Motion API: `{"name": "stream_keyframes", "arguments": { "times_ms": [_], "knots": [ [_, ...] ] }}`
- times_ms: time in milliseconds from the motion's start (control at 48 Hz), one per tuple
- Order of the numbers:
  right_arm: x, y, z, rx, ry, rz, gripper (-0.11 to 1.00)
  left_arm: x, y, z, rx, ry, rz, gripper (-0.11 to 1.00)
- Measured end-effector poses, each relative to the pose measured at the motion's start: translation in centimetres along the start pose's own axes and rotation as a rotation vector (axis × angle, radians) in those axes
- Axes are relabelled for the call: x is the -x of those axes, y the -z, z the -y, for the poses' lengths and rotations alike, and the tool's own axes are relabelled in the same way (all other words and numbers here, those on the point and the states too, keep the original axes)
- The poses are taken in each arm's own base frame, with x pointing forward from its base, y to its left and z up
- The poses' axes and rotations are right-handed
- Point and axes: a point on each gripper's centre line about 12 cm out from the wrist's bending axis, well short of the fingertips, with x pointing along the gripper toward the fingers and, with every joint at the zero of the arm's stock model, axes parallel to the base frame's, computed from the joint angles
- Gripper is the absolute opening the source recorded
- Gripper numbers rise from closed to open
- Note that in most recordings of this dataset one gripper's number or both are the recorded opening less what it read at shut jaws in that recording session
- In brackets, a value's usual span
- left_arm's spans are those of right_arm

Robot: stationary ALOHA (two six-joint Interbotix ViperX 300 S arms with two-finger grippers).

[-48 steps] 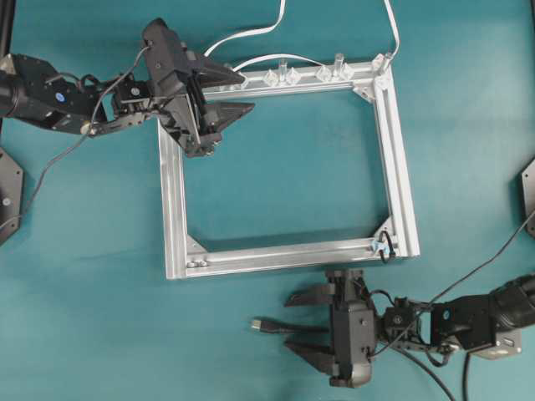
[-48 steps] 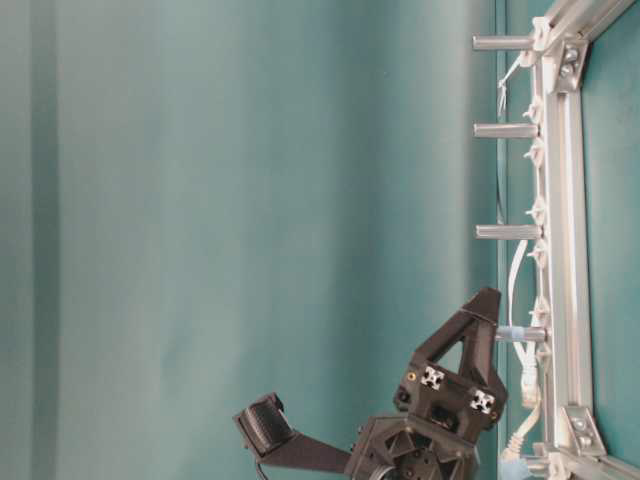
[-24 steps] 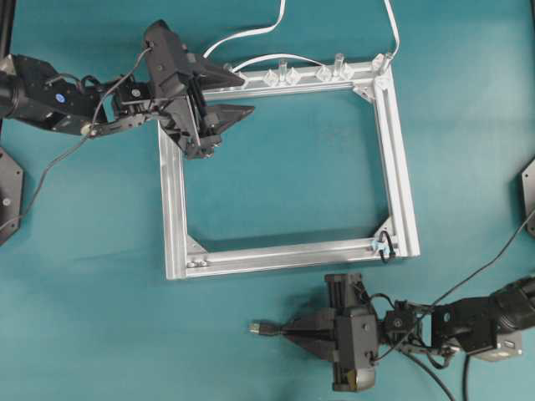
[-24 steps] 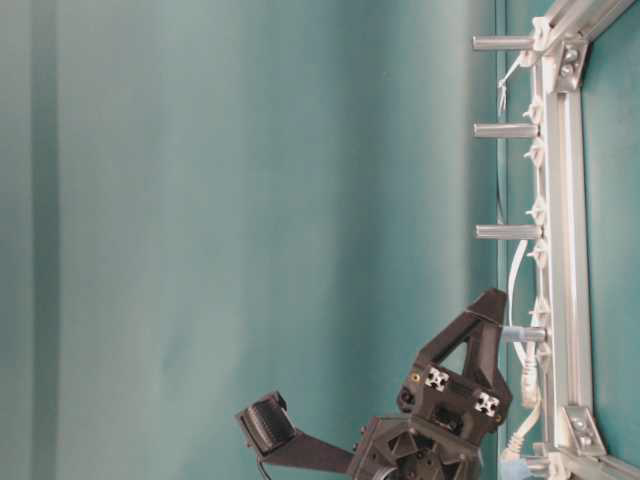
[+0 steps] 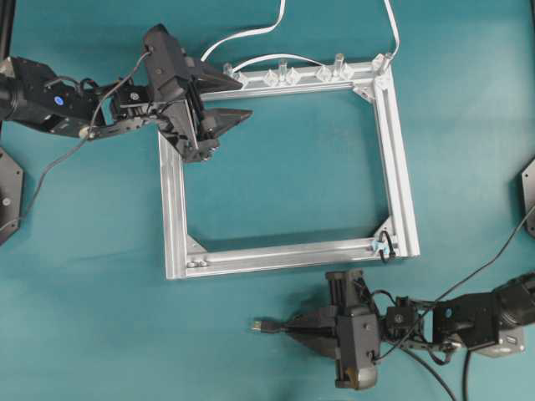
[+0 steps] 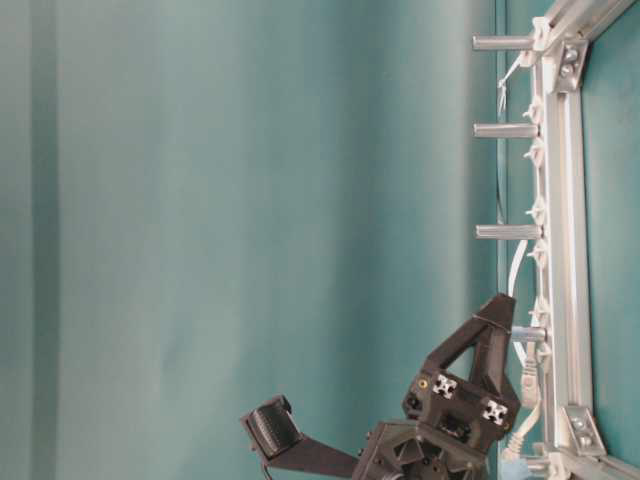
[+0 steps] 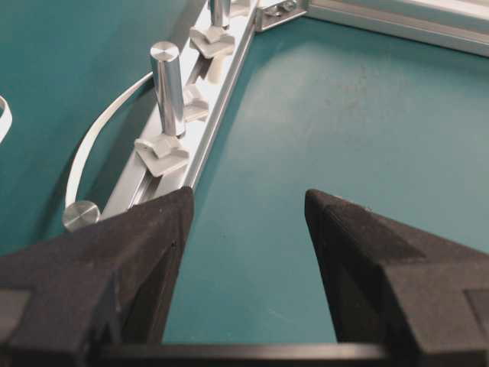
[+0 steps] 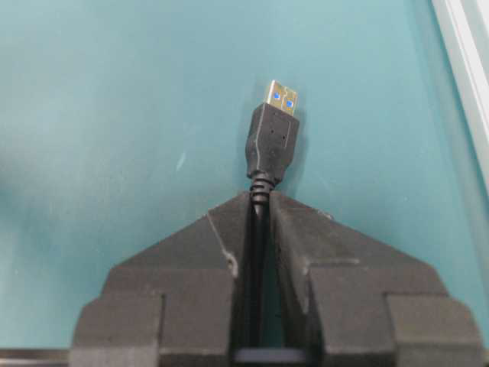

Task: Insert the wire through the string loop located on the right side.
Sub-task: 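Lower the right gripper and close it on the USB cable behind the plug, then lift the cable and carry it right toward the frame's bottom-right corner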

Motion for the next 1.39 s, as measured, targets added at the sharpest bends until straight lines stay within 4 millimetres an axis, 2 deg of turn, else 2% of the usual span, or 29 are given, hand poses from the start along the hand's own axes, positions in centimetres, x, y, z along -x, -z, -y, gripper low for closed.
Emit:
{"name": "stream_keyframes", "arguments": {
  "times_ms": [458, 1062, 1395],
  "knots": [
    [2.6, -4.2, -0.6, 0.029, -0.074, 0.016, 0.1, 0.0, 0.0, 0.1, -0.001, 0.001, 0.0, 0.61],
    [2.6, -4.0, 0.1, 0.02, -0.078, -0.026, 0.1, 0.0, 0.0, 0.1, 0.0, 0.002, 0.0, 0.61],
    [4.9, -3.5, 1.1, 0.022, -0.097, -0.062, 0.1, 0.0, 0.0, 0.1, -0.001, 0.003, 0.001, 0.61]
  ]
}}
